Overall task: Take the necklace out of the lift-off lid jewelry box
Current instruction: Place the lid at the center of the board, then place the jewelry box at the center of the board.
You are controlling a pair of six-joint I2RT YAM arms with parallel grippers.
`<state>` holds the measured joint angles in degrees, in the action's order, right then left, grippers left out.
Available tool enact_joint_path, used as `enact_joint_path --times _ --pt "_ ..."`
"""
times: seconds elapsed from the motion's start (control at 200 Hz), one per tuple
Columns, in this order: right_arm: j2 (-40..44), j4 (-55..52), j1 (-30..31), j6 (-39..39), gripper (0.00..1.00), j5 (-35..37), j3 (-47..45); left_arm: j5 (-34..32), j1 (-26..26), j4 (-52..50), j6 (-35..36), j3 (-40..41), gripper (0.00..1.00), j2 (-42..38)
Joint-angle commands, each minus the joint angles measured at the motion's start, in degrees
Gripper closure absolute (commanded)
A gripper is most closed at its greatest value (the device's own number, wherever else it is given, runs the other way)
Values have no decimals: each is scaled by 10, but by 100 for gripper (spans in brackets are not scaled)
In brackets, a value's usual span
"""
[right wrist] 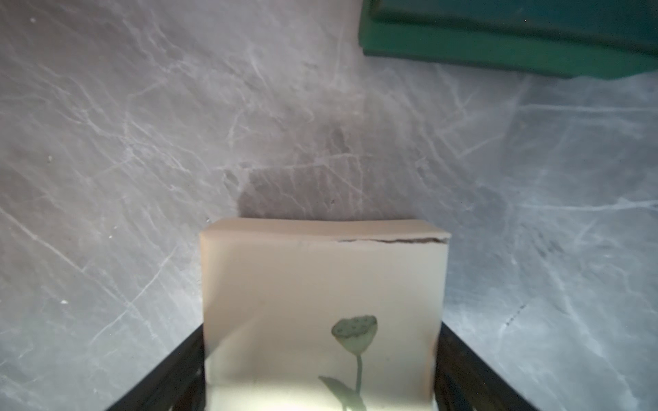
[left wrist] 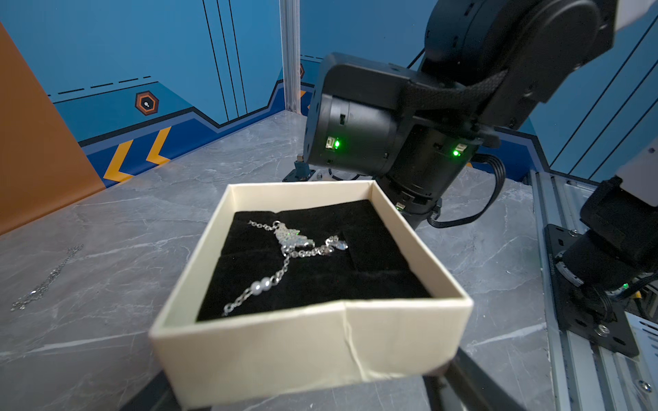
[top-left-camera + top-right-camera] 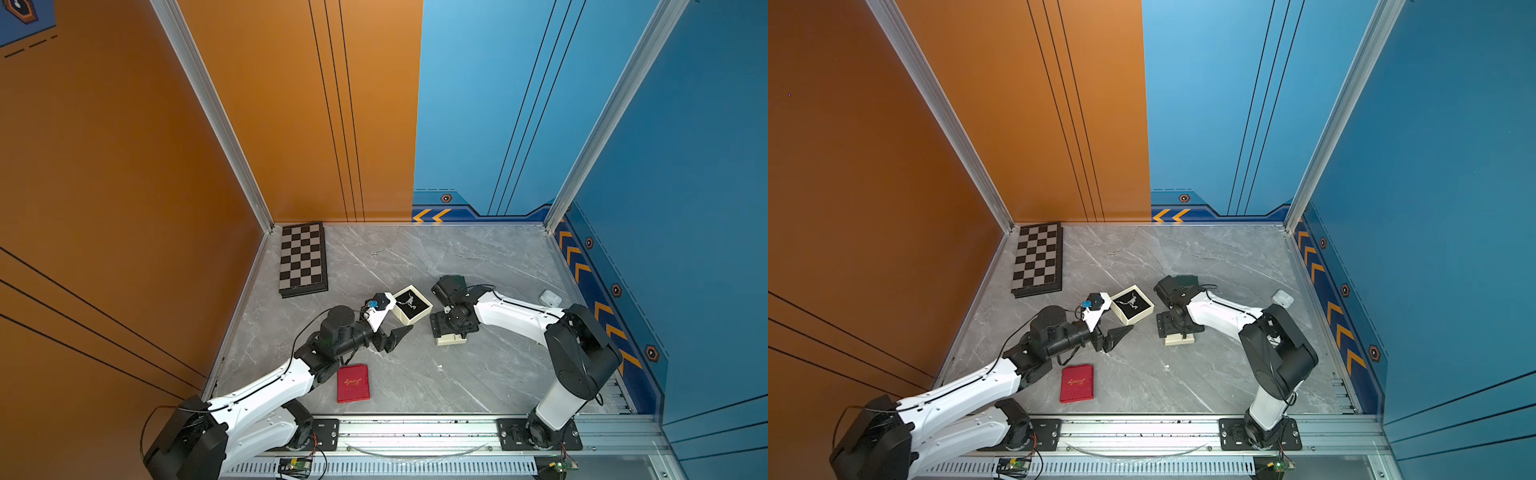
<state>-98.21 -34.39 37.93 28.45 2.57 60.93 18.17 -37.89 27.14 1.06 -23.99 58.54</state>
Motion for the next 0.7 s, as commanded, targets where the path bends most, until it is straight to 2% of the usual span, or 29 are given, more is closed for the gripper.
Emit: enact_joint_path --times 0.0,0.175,0.275,0.355,0.485,0.696 --pt "-1 19 4 10 5 25 -4 -6 7 -6 -1 8 32 -10" --pt "42 -17 2 -12 1 27 22 -4 10 -9 -2 9 32 -12" --pt "74 -56 -3 -30 2 42 54 -1 12 -9 -2 8 32 -11" --pt "110 -75 -15 -44 7 40 80 1 12 -9 -3 9 32 -11" --pt "157 -83 -30 -66 17 -1 125 4 13 -9 -3 8 32 -11" --pt "159 -89 -20 -87 31 -71 184 11 12 -9 -5 5 32 -7"
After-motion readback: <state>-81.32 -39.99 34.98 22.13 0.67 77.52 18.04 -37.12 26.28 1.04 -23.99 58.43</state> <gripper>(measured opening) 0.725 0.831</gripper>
